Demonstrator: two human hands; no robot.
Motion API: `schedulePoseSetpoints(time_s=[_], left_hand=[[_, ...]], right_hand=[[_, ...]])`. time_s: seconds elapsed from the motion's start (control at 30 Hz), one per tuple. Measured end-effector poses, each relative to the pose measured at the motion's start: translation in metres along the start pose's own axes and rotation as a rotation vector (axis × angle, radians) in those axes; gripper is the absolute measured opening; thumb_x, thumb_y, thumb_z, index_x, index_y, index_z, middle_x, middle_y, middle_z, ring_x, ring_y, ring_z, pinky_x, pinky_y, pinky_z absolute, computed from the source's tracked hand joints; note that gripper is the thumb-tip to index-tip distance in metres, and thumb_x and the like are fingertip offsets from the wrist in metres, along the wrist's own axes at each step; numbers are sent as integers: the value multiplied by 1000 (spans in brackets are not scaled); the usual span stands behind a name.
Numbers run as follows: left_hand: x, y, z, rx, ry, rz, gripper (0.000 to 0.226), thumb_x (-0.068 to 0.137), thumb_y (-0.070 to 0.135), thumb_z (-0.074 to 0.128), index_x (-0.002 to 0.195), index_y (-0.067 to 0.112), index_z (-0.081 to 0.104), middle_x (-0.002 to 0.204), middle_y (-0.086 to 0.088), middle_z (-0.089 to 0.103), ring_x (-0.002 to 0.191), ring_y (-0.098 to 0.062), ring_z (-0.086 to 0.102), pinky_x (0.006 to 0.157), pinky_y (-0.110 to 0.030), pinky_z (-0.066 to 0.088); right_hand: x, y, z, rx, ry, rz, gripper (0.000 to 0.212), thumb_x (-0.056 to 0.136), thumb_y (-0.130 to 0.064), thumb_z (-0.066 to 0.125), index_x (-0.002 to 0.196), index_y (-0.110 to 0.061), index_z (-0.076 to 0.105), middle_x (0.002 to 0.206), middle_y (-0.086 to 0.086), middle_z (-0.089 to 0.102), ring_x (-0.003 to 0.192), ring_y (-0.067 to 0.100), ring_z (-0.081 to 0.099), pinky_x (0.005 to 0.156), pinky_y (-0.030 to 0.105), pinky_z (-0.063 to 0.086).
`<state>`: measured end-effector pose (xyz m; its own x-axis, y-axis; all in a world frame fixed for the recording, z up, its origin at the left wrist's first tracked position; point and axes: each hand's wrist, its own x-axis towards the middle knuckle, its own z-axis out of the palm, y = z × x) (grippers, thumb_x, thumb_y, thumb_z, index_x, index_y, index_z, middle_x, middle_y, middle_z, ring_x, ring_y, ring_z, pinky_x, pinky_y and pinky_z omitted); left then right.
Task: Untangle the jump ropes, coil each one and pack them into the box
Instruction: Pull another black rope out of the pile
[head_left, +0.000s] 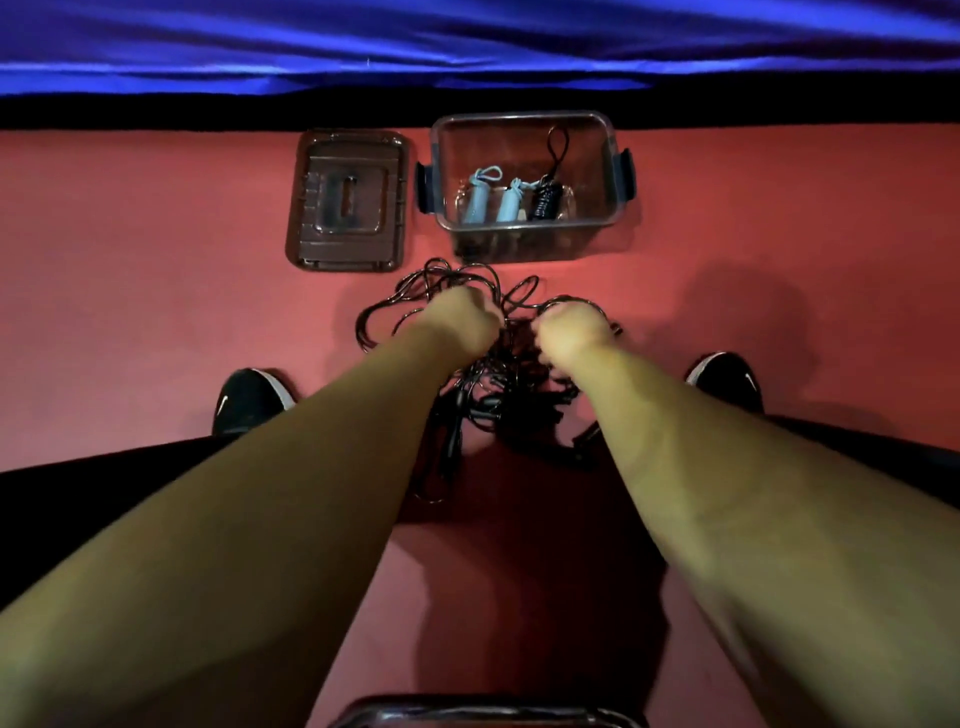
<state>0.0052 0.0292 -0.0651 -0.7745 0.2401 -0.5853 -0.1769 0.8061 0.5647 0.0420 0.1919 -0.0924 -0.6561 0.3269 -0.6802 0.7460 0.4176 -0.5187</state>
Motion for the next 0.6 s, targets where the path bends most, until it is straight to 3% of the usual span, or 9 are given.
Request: schedulePoseSetpoints(time_s=[0.1, 0.2, 0.3, 0.37, 0.43, 0.5, 0.6], left_hand=[[-12, -13, 36, 19, -87, 8, 25, 97, 17, 55, 111, 13, 75, 112, -8, 75, 106, -27, 69, 98, -30, 53], [-15, -16, 70, 38, -234, 15, 32, 100, 14, 57, 129, 18, 69, 124, -2, 70, 114, -22, 67, 92, -23, 53], [-10, -24, 103, -31, -360, 10, 51, 98, 13, 62, 148, 24, 56, 142, 1, 63, 125, -18, 63, 111, -27, 46], [-3, -28, 116, -25, -403, 15, 66, 97, 14, 61, 157, 32, 42, 148, 0, 57, 122, -19, 64, 108, -27, 48], [4, -27, 121, 108, -421, 31, 70, 97, 17, 58, 160, 37, 36, 153, -2, 49, 123, -23, 62, 102, -28, 52], [10, -26, 127, 207, -416, 40, 69, 95, 20, 58, 159, 38, 38, 159, -2, 42, 133, -24, 56, 108, -30, 49], [19, -28, 135, 274, -383, 52, 53, 93, 17, 62, 144, 30, 54, 143, -3, 57, 123, -22, 60, 104, -26, 46]], right_hand=[[-15, 41, 16, -3, 2, 93, 33, 104, -9, 51, 133, -4, 67, 133, 17, 69, 122, 36, 67, 101, 37, 56], [-11, 81, 20, -16, 51, 174, 37, 100, -7, 55, 134, -15, 68, 135, 11, 69, 122, 33, 66, 108, 36, 51], [2, 112, 18, 0, 121, 193, 43, 86, -13, 59, 125, -27, 70, 120, 6, 76, 111, 32, 73, 102, 42, 57], [13, 117, 12, -22, 125, 189, 33, 82, -15, 57, 110, -24, 72, 108, 9, 78, 100, 36, 76, 96, 46, 61], [25, 114, 8, -118, 58, 151, 23, 90, -11, 57, 105, -16, 74, 106, 12, 78, 99, 37, 76, 92, 47, 62], [27, 107, 7, -137, -59, 169, 22, 94, -10, 55, 105, -15, 73, 101, 15, 77, 94, 37, 77, 83, 49, 66], [26, 102, 9, -104, -206, 194, 14, 98, -7, 53, 99, -15, 64, 103, 18, 74, 93, 37, 75, 79, 48, 62]])
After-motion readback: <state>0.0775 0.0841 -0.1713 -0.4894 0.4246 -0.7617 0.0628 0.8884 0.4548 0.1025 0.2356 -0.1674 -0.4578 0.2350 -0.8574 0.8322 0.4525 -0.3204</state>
